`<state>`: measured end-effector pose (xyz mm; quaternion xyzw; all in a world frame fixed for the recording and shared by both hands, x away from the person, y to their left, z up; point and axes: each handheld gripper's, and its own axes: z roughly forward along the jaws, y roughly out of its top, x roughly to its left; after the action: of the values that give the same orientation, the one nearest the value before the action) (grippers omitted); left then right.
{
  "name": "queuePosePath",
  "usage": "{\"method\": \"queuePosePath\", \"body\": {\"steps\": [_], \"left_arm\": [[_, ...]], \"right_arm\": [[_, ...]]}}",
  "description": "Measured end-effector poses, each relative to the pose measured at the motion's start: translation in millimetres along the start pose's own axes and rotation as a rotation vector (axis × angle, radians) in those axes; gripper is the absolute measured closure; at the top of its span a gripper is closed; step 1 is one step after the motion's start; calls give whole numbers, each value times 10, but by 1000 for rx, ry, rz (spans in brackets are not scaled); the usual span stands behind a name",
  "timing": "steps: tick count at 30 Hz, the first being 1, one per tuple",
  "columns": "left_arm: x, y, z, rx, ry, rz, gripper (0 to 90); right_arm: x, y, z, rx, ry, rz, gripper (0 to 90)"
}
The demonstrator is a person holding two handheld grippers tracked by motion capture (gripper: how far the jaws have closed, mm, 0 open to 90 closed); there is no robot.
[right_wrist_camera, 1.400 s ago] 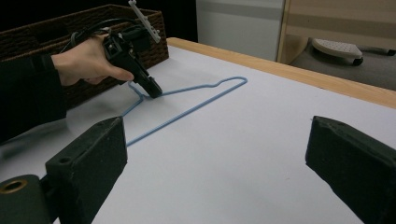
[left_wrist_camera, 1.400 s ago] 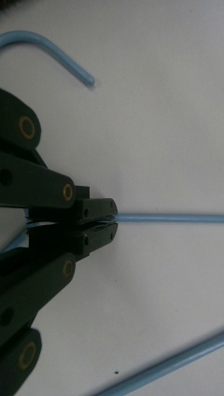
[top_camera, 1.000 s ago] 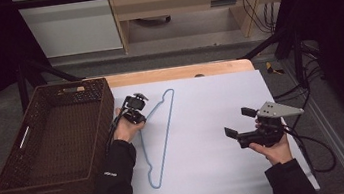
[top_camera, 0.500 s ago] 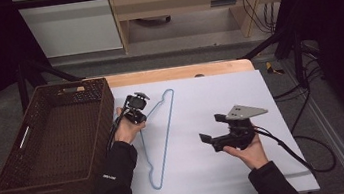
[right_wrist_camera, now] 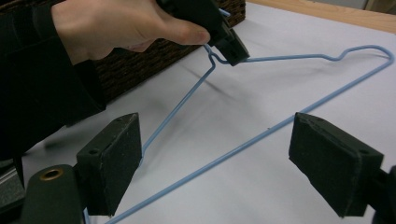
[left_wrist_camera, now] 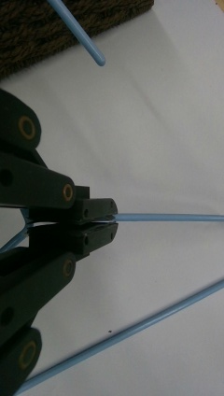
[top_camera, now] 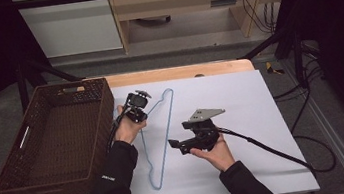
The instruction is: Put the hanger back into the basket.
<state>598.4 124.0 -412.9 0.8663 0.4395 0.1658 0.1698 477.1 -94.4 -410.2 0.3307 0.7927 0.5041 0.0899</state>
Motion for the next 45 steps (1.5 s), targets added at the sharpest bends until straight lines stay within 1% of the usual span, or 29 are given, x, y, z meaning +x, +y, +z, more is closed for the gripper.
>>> {"method": "queuePosePath", "body": {"steps": [4,6,7,9,12,13,14,15,18,20,22,26,27,30,35,36,39,45], "left_arm": [[-2,2,2,0,-4,2,878],[2,3,0,-3,-13,-2,878],[6,3,-2,-4,-14,-3,878],[8,4,-5,-5,-18,-5,878],[1,4,-4,-3,-14,-1,878],[-1,6,-3,-1,-13,0,878],[-2,7,-1,-1,-13,1,878],[-4,8,0,1,-14,-3,877],[-4,9,1,5,-13,-4,878],[-3,7,-1,2,-17,-5,877],[-4,6,-7,2,-18,-8,877],[-16,11,-9,5,-14,-4,878],[-18,13,-11,5,-13,-3,877],[-22,16,-19,3,-12,-3,878],[-32,16,-20,6,-10,-3,877],[-34,16,-22,6,-9,-2,877],[-39,16,-26,2,-10,1,878],[-39,13,-20,-1,-12,0,877]], "right_arm": [[30,0,90,4,18,9,189],[42,-7,140,14,25,13,195],[45,-10,164,17,26,5,199],[66,-10,212,26,27,12,206],[98,-18,298,42,44,22,219],[103,-22,336,41,46,13,224],[119,-24,367,50,52,21,225],[130,-28,405,51,53,17,232],[159,-44,503,63,62,25,248],[165,-60,558,72,67,42,261],[166,-76,602,83,64,46,276],[167,-84,664,92,71,49,297],[170,-83,676,94,75,56,306],[187,-74,741,101,81,55,327],[222,-80,867,109,88,82,364],[222,-82,888,107,90,73,372],[227,-87,956,110,91,101,397],[230,-109,1065,125,82,97,435]]}}
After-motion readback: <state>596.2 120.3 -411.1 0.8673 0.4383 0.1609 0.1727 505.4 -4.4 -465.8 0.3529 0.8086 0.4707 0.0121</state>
